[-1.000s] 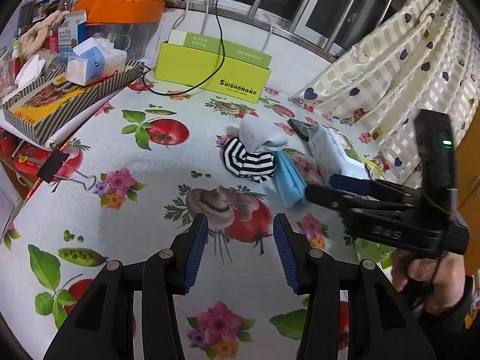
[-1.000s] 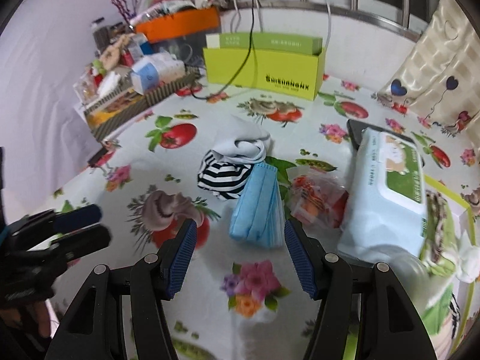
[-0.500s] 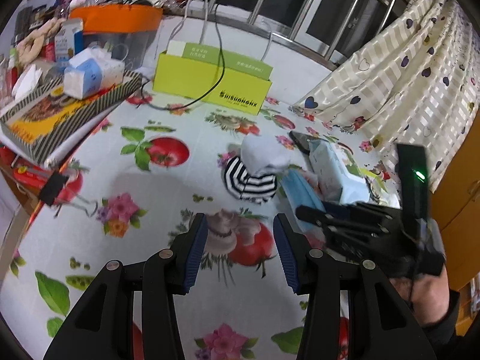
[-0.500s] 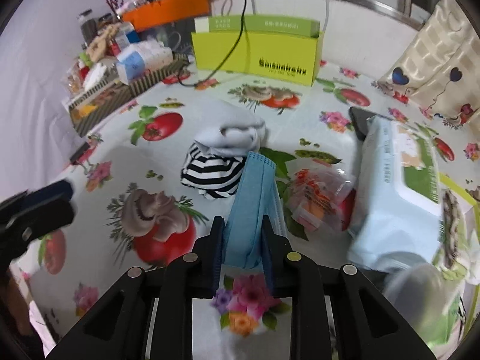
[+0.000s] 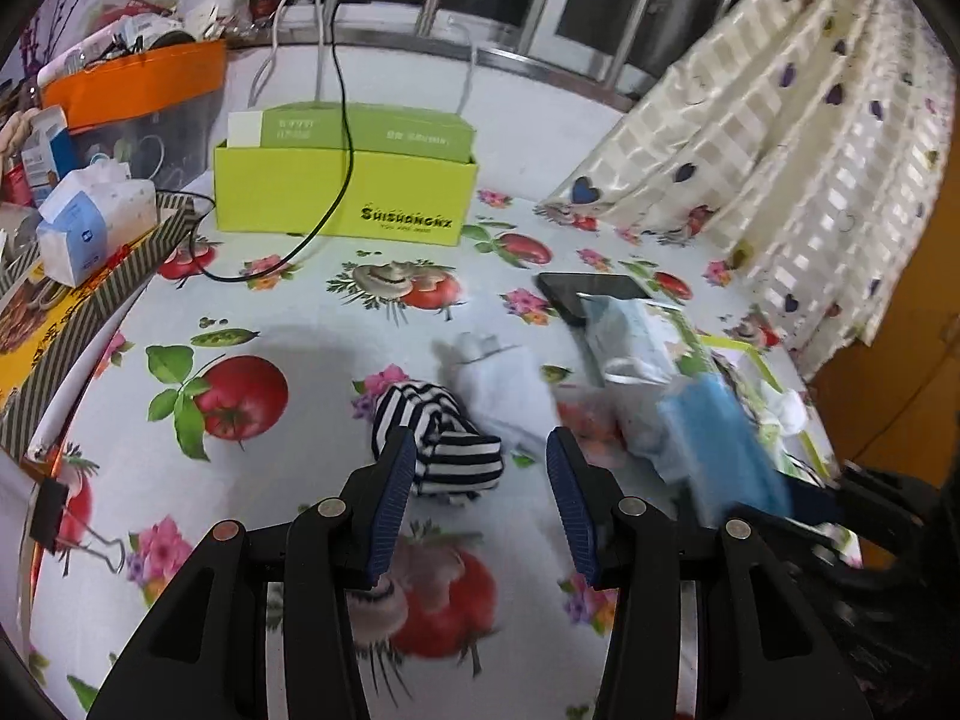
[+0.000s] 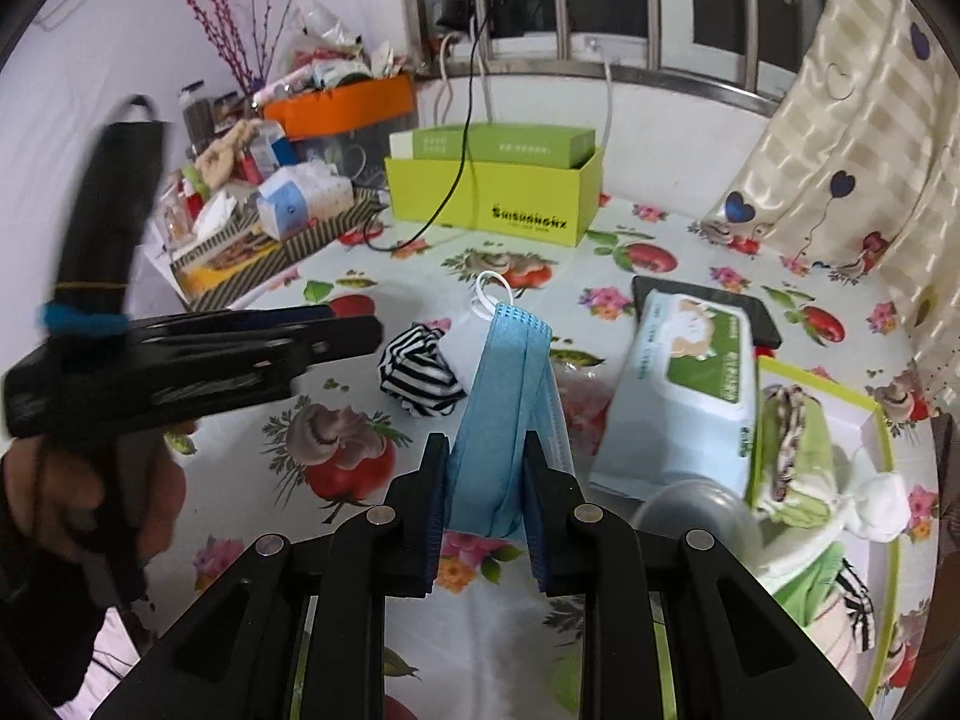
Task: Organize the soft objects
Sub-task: 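Grasp the blue face mask with the right gripper while the left grasps the white cloth, then lift the white cloth with the left gripper while the right lifts the blue mask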
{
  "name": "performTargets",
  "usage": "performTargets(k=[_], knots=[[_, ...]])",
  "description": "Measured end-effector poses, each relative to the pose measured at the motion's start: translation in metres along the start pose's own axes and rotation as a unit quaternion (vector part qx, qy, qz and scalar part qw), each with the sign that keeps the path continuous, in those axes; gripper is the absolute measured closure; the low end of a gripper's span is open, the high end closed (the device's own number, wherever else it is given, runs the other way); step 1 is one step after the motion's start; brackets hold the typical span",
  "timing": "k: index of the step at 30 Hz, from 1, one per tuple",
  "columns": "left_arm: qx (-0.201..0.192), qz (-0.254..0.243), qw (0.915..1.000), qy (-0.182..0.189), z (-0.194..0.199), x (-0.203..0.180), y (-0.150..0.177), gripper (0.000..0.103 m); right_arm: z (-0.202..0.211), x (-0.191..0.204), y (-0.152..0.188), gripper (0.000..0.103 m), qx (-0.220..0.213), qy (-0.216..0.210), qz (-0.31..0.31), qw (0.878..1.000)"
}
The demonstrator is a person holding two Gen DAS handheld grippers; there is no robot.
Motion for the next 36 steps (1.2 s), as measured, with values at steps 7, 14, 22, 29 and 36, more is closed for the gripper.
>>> performTargets(k=[7, 14, 22, 29, 36], knots=[[0.026, -0.034, 0.9990, 0.014, -0.040, -0.022, 0.000, 0.047, 0.014, -0.013, -0.003, 0.081, -0.016, 0.008, -0.007, 1.000], [0.057, -0.064, 0.9963, -0.008, -0.081, -0.033, 0.001, 0.047, 0.019, -0.022, -0.002, 0.081, -0.021, 0.013, -0.015, 1.000], [0.100, -0.078, 0.9916, -0.027, -0.113, -0.037, 0.015, 0.047, 0.019, -0.025, -0.002, 0.081, -0.022, 0.014, -0.019, 0.999], [0.078, -0.087, 0.9929, -0.022, -0.105, -0.042, 0.015, 0.065, 0.026, -0.030, 0.000, 0.081, -0.028, 0.018, -0.022, 0.999], [0.035, -0.080, 0.9962, -0.008, -0.064, -0.050, 0.004, 0.065, 0.039, -0.031, -0.002, 0.081, -0.040, 0.020, -0.023, 0.999]])
Point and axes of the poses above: each gripper's, at about its wrist camera, not at the fingertips, and z roughly against the way its jaws point, x to its left, y to its underside, the point moved 2 cm from there along -z, roughly the way its jaws point, and after that the axes turned 13 degrees about -x, right-handed, at the moved point
